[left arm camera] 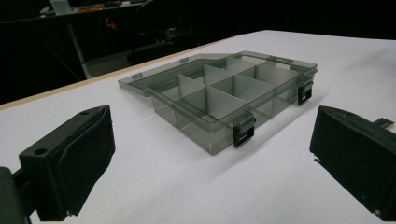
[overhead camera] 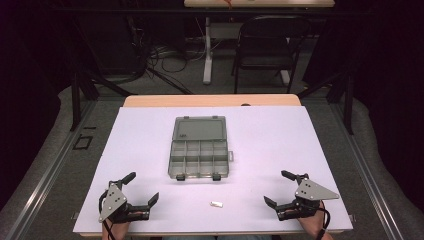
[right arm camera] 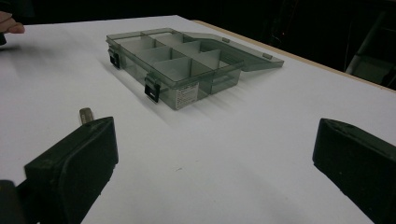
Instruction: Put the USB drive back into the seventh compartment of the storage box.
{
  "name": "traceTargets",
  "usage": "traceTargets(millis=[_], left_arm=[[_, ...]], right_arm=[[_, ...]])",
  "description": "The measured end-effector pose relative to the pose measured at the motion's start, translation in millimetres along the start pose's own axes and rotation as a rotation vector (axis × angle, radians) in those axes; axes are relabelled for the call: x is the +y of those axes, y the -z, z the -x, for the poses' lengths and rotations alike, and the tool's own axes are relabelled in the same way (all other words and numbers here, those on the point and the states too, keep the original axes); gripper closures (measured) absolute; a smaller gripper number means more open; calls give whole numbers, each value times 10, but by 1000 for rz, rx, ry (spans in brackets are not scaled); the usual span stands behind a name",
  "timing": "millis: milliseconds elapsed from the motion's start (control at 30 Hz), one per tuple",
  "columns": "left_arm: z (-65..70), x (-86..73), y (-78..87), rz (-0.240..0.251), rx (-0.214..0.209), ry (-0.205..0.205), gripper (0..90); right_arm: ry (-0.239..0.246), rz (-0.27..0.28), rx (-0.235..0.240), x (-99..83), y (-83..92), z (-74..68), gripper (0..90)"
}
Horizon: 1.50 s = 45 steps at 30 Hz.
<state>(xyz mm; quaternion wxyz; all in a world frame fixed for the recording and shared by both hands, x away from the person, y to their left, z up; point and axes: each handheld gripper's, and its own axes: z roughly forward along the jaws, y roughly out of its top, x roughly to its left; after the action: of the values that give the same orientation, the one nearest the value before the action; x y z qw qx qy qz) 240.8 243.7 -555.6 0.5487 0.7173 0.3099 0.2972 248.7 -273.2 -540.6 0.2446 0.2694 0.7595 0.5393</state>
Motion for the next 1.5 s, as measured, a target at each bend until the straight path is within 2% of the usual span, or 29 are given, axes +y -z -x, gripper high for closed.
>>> traceTargets(millis=[333,633,1500], left_arm=[[12,17,-2,-4,1,-2,3],[11,17,-14,-12,6,-5,3],[12,25,-38,-17,12,-11,4]], right_arm=[[5,-19,12,73,-55,-5,0],[-5,-66,66,166,-221,-36,0],[11,-110,186,379,-622,-124,0]])
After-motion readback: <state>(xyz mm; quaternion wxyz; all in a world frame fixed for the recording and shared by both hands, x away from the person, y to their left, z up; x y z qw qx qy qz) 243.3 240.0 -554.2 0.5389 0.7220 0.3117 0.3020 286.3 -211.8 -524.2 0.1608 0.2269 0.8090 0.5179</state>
